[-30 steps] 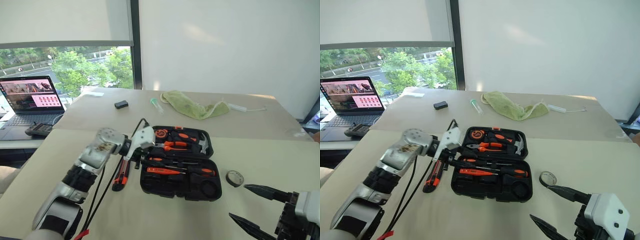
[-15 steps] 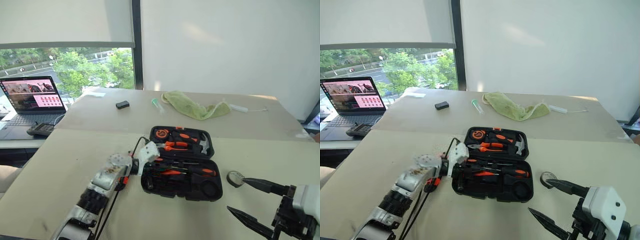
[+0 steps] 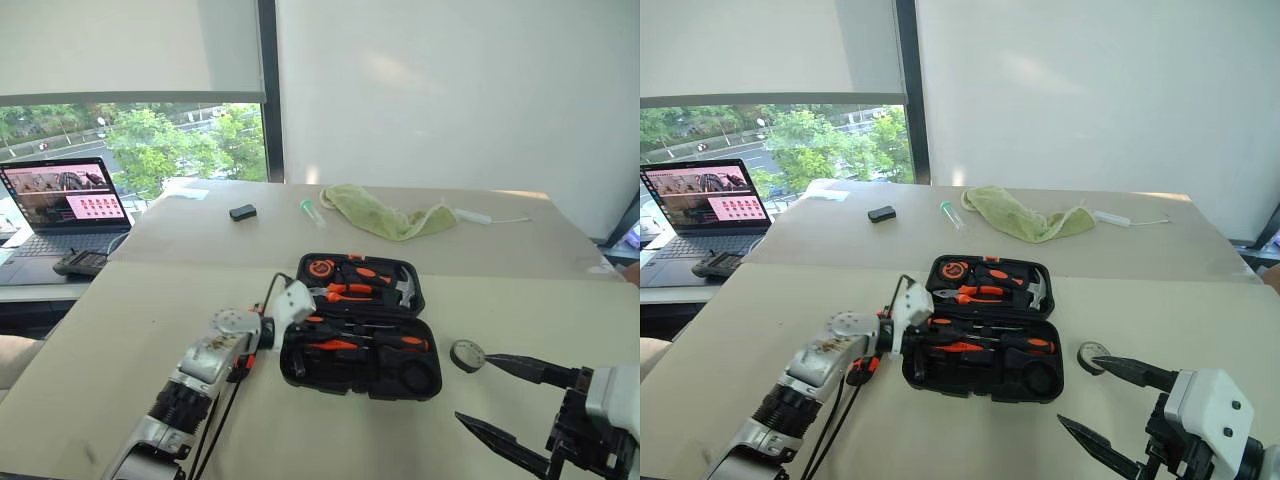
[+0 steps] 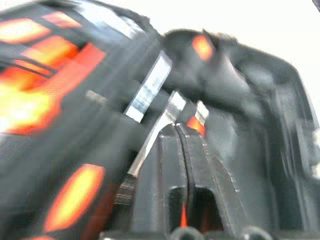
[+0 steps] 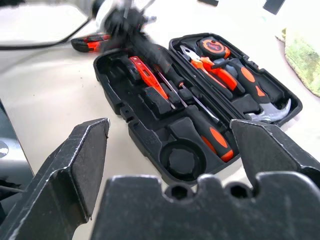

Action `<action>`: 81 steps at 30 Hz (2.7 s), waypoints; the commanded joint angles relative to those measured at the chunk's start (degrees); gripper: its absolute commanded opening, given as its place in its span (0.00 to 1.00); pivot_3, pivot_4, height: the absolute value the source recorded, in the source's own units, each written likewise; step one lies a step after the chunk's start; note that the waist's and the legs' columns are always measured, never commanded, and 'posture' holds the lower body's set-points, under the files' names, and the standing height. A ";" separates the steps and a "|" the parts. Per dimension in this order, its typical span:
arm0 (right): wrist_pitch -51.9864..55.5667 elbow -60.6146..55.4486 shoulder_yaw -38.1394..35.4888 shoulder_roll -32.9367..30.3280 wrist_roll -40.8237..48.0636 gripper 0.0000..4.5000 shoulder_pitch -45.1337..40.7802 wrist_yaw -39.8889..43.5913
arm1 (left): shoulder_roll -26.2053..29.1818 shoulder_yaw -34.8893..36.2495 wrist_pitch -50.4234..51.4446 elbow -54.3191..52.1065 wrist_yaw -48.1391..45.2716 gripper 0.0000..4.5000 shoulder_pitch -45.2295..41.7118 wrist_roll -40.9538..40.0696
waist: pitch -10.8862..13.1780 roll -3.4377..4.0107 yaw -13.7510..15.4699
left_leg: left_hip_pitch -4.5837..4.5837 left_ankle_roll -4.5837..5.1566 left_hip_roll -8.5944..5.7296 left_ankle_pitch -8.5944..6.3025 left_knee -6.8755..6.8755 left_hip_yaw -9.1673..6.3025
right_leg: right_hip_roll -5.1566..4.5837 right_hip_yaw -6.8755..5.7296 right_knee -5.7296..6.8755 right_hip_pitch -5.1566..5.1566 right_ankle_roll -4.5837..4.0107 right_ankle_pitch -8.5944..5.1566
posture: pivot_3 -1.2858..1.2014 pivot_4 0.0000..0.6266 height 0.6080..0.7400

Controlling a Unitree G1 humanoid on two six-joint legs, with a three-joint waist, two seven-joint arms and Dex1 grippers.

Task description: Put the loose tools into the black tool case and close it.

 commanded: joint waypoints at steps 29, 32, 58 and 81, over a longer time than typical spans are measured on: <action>0.84 11.92 6.86 -8.56 0.71 1.00 -17.29 8.71 | -4.09 16.65 30.26 -31.69 40.15 0.39 22.53 0.78 | 0.06 -0.02 0.45 | 0.19 -0.14 -0.04 0.08 -0.18 -0.05 | -0.72 0.06 0.00 0.14 -0.49 -0.17 | 0.52 0.24 1.00; 0.99 10.80 5.73 -7.26 0.74 1.00 -15.59 7.82 | -1.70 20.58 23.69 -31.12 26.34 0.39 18.08 -9.41 | 0.15 -0.18 0.55 | 0.02 -0.19 -0.02 0.14 -0.16 -0.12 | -0.74 -0.01 -0.01 0.03 -0.61 -0.19 | 0.52 0.24 1.00; -0.01 1.74 -6.24 1.49 1.26 1.00 0.84 5.69 | 10.86 -22.76 -27.14 10.09 -28.22 0.39 -8.77 15.43 | 0.22 0.04 0.11 | 0.00 0.12 -0.06 -0.04 -0.06 0.23 | 0.03 0.03 -0.12 0.03 -0.06 -0.01 | 0.52 0.24 1.00; 0.38 0.49 -4.83 0.89 1.22 1.00 0.23 2.74 | 3.03 -11.36 -6.40 7.49 -19.84 0.13 -5.04 1.82 | 0.22 0.04 0.14 | -0.03 0.13 -0.11 -0.04 0.08 0.14 | 0.02 0.02 -0.08 0.07 0.13 0.00 | 0.52 0.24 1.00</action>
